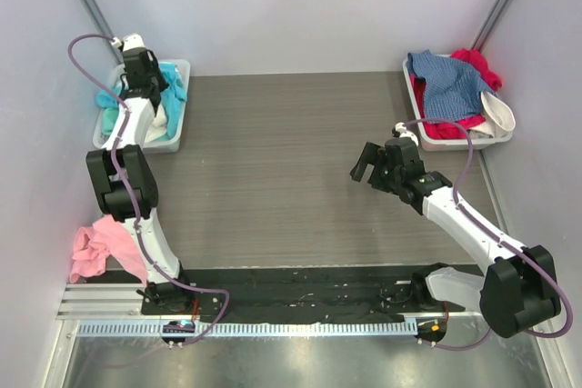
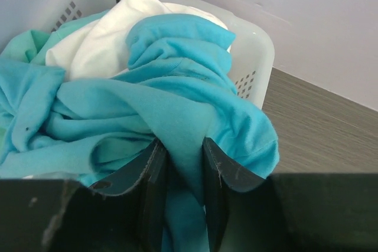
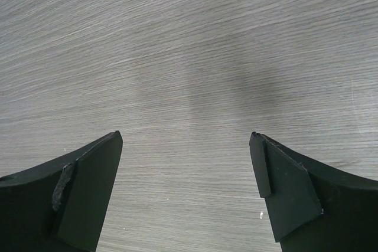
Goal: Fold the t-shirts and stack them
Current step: Grab the tshirt from the pile, then move the tshirt to the center of the board
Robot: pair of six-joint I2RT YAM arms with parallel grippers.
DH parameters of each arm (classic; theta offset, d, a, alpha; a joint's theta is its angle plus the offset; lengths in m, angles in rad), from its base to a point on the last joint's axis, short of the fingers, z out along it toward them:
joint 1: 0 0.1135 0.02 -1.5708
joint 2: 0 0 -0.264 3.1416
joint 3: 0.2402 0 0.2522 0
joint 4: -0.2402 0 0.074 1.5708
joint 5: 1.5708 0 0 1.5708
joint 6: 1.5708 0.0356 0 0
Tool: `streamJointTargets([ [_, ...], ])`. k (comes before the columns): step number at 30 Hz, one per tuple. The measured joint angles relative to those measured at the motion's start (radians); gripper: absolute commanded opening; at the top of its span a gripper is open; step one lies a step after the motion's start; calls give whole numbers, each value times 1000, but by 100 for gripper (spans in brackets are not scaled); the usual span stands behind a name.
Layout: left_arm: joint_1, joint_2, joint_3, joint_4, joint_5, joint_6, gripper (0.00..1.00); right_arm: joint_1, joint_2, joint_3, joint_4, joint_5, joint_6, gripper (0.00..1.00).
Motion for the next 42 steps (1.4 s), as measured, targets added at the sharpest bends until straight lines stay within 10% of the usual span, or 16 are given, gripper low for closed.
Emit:
streamJointTargets([
  [15,-42,-104,-99,15,72,-117,0,0,-3,-32,13,0,-1,99],
  [33,-299,-259,-164,5,-64,-27,0,0,-21,-46,14,-16,-8,99],
  [42,-516,-324,299,-195,-78,11,0,0,-22,-50,14,-25,-13,99],
])
